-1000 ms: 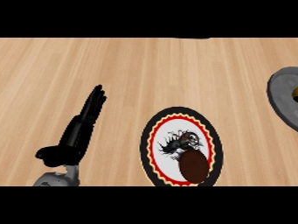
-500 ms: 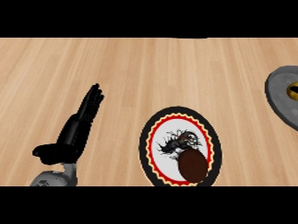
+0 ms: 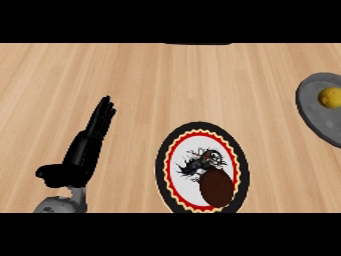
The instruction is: Pick the lemon from the plate and place it in the pan
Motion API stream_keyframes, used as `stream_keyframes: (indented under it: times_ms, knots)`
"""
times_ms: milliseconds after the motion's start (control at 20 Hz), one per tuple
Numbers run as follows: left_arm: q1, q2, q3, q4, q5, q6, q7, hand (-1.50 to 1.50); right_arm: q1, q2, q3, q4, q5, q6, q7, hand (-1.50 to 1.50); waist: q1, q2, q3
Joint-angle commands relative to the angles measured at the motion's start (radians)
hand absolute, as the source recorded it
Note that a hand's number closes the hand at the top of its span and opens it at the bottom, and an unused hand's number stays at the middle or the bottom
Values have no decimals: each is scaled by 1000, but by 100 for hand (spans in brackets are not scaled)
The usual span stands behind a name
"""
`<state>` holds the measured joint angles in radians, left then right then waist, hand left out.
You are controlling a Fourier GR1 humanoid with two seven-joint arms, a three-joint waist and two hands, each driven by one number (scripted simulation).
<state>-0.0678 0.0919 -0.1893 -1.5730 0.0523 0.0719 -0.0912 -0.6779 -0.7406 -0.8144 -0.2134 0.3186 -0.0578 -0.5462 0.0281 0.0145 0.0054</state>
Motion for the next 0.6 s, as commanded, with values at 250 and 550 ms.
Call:
stream_keyframes:
  times_ms: [250,550]
  knots:
    - [51,-6,-8,-34,-24,13,13,0,176,-19,-9,7,-78,335,-167,-150,-16,-10,-3]
    - [28,-27,3,-5,-41,22,-3,0,260,-18,33,-8,-81,366,-277,-150,-15,-8,-2]
